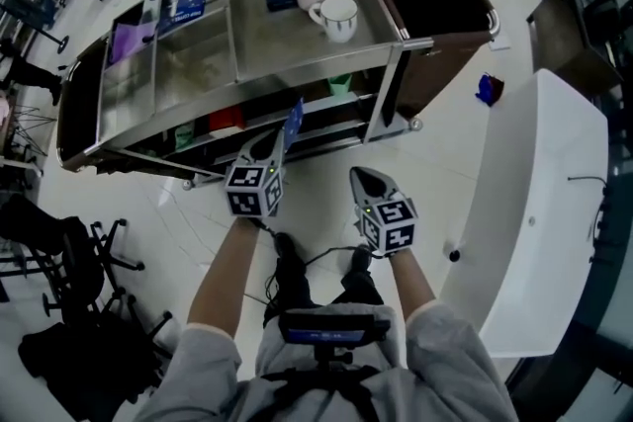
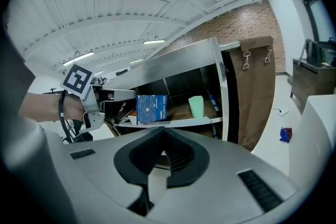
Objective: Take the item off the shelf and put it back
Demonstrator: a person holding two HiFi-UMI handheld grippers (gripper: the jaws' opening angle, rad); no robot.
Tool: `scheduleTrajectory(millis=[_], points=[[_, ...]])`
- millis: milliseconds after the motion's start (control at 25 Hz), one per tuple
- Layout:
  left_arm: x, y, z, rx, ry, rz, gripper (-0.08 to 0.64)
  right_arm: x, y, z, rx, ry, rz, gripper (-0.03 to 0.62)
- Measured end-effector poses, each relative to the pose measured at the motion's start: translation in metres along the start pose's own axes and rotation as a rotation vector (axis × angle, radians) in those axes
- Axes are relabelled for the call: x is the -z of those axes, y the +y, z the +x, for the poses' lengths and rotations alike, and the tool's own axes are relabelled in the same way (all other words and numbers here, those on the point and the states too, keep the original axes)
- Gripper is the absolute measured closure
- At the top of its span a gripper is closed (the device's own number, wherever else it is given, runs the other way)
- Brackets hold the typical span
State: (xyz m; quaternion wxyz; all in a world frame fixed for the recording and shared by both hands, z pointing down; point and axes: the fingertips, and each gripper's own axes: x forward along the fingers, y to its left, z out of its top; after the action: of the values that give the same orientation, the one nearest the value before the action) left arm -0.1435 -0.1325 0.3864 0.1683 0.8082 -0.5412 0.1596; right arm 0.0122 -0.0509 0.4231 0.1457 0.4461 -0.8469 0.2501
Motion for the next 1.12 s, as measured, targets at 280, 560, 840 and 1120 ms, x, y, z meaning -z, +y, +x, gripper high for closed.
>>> scheduleTrajectory(millis=[280, 560, 840, 1120], points=[[-0.012, -0.014, -0.059, -0.001, -0.038, -0.003, 0.557, -0.016, 0.011, -0.028, -0.007, -0.026, -0.062, 0.583], [-0.005, -0.021, -0.106, -0.005, -0.049, -0.026, 0.557, -0.023, 0.023, -0.051, -0.017, -0.050, -0.101, 0.583], [0.001, -0.023, -0.150, -0.029, -0.073, -0.054, 0.557, -0.018, 0.041, -0.063, -0.043, -0.051, -0.122, 0.583], [0.007, -0.014, -0.184, -0.066, -0.094, -0.076, 0.557, -0.017, 0.053, -0.071, -0.061, -0.055, -0.137, 0.583]])
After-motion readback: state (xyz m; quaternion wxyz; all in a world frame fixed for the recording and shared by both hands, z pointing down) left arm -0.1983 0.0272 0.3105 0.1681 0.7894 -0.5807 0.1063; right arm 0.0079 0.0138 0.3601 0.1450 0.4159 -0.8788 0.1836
